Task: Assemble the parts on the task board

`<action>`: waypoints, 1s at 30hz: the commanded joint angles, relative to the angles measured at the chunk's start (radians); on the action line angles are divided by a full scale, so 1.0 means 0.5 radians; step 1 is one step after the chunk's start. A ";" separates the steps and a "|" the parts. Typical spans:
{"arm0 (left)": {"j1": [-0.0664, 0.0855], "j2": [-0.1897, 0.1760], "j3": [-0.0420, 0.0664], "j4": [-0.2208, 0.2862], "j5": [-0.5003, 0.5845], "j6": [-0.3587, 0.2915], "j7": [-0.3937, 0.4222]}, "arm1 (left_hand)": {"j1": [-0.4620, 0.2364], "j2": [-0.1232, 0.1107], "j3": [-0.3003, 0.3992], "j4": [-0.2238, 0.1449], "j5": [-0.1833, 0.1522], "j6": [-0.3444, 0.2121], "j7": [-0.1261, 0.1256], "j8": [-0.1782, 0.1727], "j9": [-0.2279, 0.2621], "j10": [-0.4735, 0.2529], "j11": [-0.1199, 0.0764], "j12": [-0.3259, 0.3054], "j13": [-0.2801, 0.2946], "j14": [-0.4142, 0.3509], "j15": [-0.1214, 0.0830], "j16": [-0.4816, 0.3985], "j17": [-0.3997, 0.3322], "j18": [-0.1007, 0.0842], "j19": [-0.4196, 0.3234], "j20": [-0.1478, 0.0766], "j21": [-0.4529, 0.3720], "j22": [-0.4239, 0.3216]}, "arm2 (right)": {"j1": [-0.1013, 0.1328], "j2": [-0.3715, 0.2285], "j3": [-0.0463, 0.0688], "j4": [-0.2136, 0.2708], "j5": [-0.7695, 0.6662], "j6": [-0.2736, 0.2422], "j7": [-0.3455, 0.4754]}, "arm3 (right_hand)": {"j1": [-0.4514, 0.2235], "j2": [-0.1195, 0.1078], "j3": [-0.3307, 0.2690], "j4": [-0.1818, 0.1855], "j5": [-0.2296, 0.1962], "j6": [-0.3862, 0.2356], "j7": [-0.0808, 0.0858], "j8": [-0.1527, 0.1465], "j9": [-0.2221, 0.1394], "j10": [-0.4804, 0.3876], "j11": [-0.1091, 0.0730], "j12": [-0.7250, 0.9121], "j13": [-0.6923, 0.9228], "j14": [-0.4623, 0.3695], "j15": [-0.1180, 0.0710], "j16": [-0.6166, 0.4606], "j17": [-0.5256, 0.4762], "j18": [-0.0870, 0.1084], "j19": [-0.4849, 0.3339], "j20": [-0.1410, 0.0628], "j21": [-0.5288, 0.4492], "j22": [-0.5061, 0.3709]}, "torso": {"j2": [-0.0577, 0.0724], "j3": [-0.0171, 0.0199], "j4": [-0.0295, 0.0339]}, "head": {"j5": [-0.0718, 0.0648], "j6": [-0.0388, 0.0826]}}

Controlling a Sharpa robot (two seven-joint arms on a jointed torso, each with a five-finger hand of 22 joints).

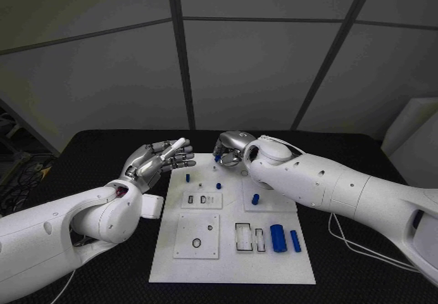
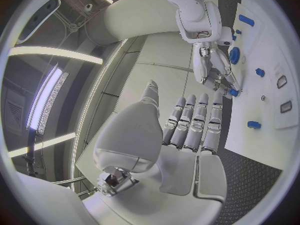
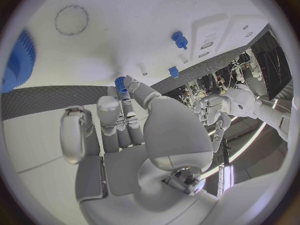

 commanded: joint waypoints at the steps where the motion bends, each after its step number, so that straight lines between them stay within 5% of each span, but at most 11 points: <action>1: 0.005 -0.001 0.003 0.002 -0.014 0.004 0.003 | 0.003 0.021 -0.001 -0.014 -0.006 -0.009 0.120 -0.009 -0.003 0.009 0.004 -0.010 0.001 -0.010 0.000 -0.007 -0.003 0.079 -0.002 -0.002 -0.008 -0.003 | 0.004 -0.005 0.000 0.010 0.005 0.010 0.025 | 0.005 -0.043 -0.009 0.013 -0.016 -0.053 0.005 -0.009 -0.010 -0.101 0.012 0.012 0.001 -0.012 0.023 -0.018 -0.026 0.026 -0.025 0.009 -0.023 0.050 | -0.002 0.0010 -0.002 | -0.002 0.000; 9: 0.007 -0.011 0.003 -0.009 -0.014 0.008 0.003 | 0.003 0.021 -0.001 -0.014 -0.006 -0.009 0.120 -0.009 -0.003 0.009 0.004 -0.010 0.001 -0.010 0.000 -0.007 -0.003 0.079 -0.002 -0.002 -0.008 -0.003 | 0.003 -0.153 0.000 0.182 0.063 -0.127 0.023 | 0.036 -0.093 -0.095 0.049 -0.036 -0.164 -0.017 -0.008 -0.021 -0.279 0.041 0.017 0.006 -0.034 0.043 -0.058 -0.109 0.045 -0.078 0.035 -0.071 -0.044 | -0.005 0.0054 -0.008 | -0.002 0.001; 14: 0.008 -0.023 0.002 -0.025 -0.014 0.011 0.005 | 0.003 0.021 -0.002 -0.015 -0.006 -0.008 0.120 -0.009 -0.003 0.010 0.003 -0.011 0.001 -0.010 0.000 -0.008 -0.003 0.079 -0.003 -0.002 -0.008 -0.004 | 0.002 -0.368 0.000 0.384 0.201 -0.245 0.020 | 0.050 -0.089 -0.122 0.085 -0.031 -0.129 0.013 0.004 -0.013 -0.136 0.015 0.059 0.026 -0.033 0.026 -0.055 -0.118 0.046 -0.074 0.022 -0.075 -0.044 | -0.013 0.0166 -0.028 | 0.003 0.013; 17: 0.008 -0.030 0.002 -0.030 -0.014 0.009 0.006 | 0.003 0.021 -0.002 -0.015 -0.006 -0.008 0.120 -0.009 -0.003 0.010 0.003 -0.011 0.001 -0.010 0.000 -0.008 -0.003 0.079 -0.003 -0.002 -0.008 -0.004 | 0.001 -0.494 0.000 0.482 0.299 -0.248 0.015 | -0.019 -0.151 -0.182 0.140 -0.022 -0.126 0.018 -0.002 -0.016 0.006 0.000 0.104 0.050 -0.028 0.016 -0.046 -0.112 0.043 -0.066 0.013 -0.072 -0.034 | -0.020 0.0242 -0.044 | 0.006 0.013; 20: 0.008 -0.036 0.002 -0.031 -0.014 0.010 0.007 | 0.003 0.021 -0.002 -0.015 -0.007 -0.005 0.119 -0.009 -0.003 0.010 0.003 -0.011 0.001 -0.010 0.000 -0.009 -0.003 0.079 -0.003 -0.002 -0.009 -0.004 | 0.001 -0.615 -0.001 0.565 0.388 -0.203 -0.014 | -0.074 -0.244 -0.318 0.256 -0.012 -0.218 -0.001 -0.006 -0.021 0.204 -0.041 0.164 0.104 -0.009 -0.016 0.006 -0.043 0.028 -0.020 -0.013 -0.041 0.038 | -0.024 0.0305 -0.058 | -0.001 0.017; 24: 0.007 -0.037 0.002 -0.034 -0.014 0.011 0.005 | 0.003 0.021 -0.002 -0.015 -0.007 -0.005 0.119 -0.009 -0.003 0.010 0.003 -0.011 0.001 -0.010 0.000 -0.009 -0.003 0.079 -0.003 -0.002 -0.009 -0.004 | 0.001 -0.742 -0.002 0.632 0.470 -0.121 -0.103 | -0.058 -0.275 -0.455 0.427 -0.013 -0.190 -0.071 0.008 -0.008 0.529 -0.129 0.345 0.235 0.023 -0.089 0.108 0.101 -0.002 0.070 -0.078 0.028 0.185 | -0.028 0.0391 -0.074 | -0.008 0.019; 28: 0.007 -0.035 0.002 -0.036 -0.014 0.013 0.004 | 0.003 0.021 -0.002 -0.015 -0.007 -0.005 0.119 -0.009 -0.003 0.010 0.003 -0.011 0.001 -0.010 0.000 -0.009 -0.003 0.079 -0.003 -0.002 -0.009 -0.004 | 0.001 -0.785 -0.002 0.638 0.486 -0.030 -0.220 | 0.026 -0.317 -0.577 0.620 -0.009 -0.162 -0.116 0.004 0.009 0.605 -0.169 0.627 0.507 0.056 -0.150 0.245 0.294 -0.030 0.142 -0.131 0.085 0.307 | -0.026 0.0399 -0.080 | -0.014 0.021; 30: 0.007 -0.033 0.002 -0.038 -0.014 0.013 0.003 | 0.003 0.021 -0.002 -0.015 -0.007 -0.005 0.119 -0.009 -0.003 0.010 0.003 -0.011 0.001 -0.010 0.000 -0.009 -0.003 0.079 -0.003 -0.002 -0.009 -0.004 | 0.001 -0.786 -0.002 0.633 0.483 0.010 -0.267 | 0.060 -0.327 -0.612 0.715 -0.007 -0.166 -0.121 0.000 0.013 0.575 -0.168 0.781 0.663 0.076 -0.141 0.339 0.442 -0.036 0.162 -0.142 0.101 0.343 | -0.023 0.0407 -0.079 | -0.018 0.022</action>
